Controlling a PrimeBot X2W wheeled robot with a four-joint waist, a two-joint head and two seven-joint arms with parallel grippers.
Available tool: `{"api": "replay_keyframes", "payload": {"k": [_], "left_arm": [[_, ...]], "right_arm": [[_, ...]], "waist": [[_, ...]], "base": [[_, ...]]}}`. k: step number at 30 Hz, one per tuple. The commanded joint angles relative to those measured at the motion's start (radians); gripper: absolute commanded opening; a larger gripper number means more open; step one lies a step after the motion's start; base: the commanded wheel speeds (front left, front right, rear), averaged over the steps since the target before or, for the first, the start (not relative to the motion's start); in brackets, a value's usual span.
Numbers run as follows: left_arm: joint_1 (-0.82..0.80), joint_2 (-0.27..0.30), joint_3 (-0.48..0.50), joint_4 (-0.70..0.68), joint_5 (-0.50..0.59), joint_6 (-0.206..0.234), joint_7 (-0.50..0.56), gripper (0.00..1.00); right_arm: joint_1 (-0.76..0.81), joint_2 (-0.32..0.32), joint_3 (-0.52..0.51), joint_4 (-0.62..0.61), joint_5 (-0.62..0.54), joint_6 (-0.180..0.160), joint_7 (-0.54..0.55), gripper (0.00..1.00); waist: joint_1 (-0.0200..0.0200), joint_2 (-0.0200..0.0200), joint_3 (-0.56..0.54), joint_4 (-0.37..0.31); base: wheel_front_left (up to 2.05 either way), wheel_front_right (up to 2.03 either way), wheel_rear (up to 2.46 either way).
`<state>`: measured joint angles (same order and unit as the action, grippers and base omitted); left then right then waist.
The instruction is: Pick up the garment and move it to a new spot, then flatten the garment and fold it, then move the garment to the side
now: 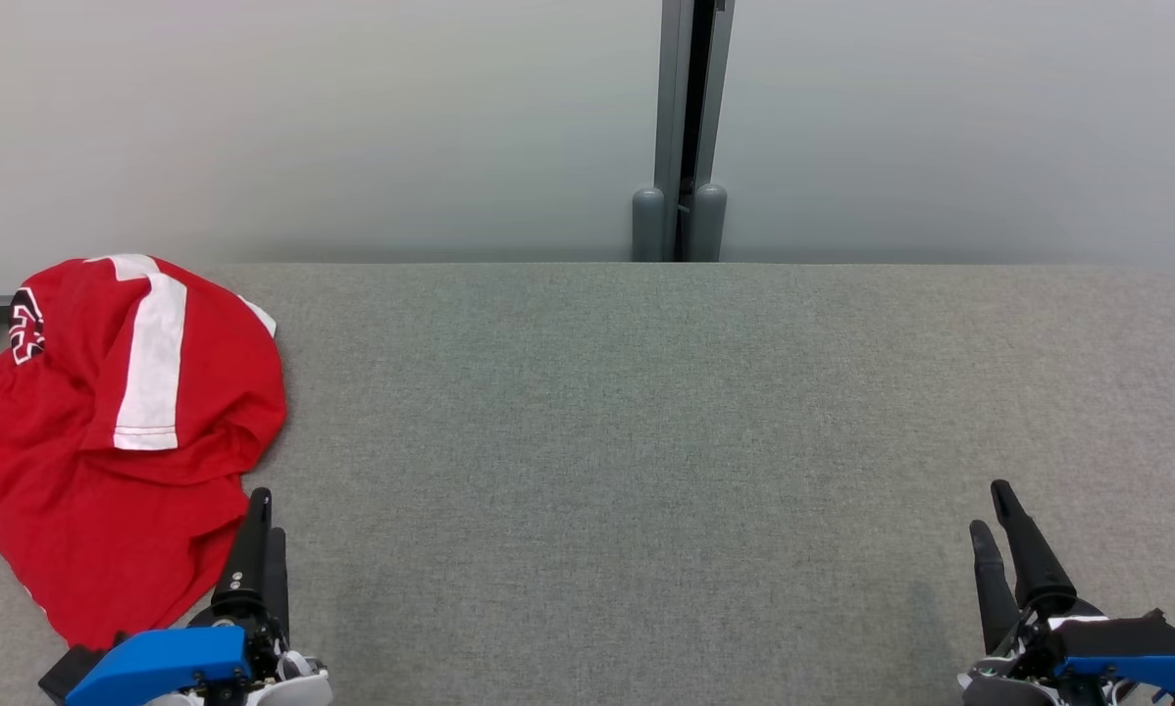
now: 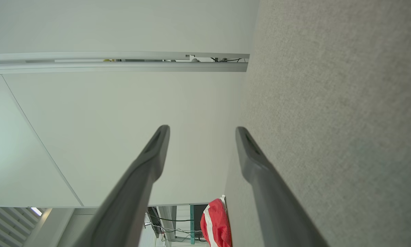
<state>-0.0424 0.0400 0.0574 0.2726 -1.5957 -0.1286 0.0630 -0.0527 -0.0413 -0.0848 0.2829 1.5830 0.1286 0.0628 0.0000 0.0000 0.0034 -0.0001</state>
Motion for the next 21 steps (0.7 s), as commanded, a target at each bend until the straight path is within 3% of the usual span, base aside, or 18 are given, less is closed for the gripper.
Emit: {"api": "replay_keyframes", "payload": {"k": [1, 8, 21], "left_arm": [[-0.010, 0.007, -0.010, -0.025, 0.013, -0.001, -0.011, 1.00], [-0.002, 0.008, -0.021, -0.052, 0.086, -0.001, -0.042, 1.00], [0.005, 0.009, -0.049, -0.113, 0.358, 0.031, -0.095, 1.00]], "right_arm": [[-0.006, -0.005, 0.005, -0.021, -0.016, 0.001, -0.010, 1.00], [0.002, -0.006, 0.006, -0.039, -0.102, 0.001, -0.042, 1.00], [0.016, -0.007, 0.008, -0.108, -0.385, 0.001, -0.095, 1.00]], "waist": [[0.0000, 0.0000, 0.000, 0.000], [0.0000, 0.0000, 0.000, 0.000], [0.0000, 0.0000, -0.002, 0.000]], "base": [[0.00, 0.00, 0.00], [0.00, 0.00, 0.00], [0.00, 0.00, 0.00]]}}
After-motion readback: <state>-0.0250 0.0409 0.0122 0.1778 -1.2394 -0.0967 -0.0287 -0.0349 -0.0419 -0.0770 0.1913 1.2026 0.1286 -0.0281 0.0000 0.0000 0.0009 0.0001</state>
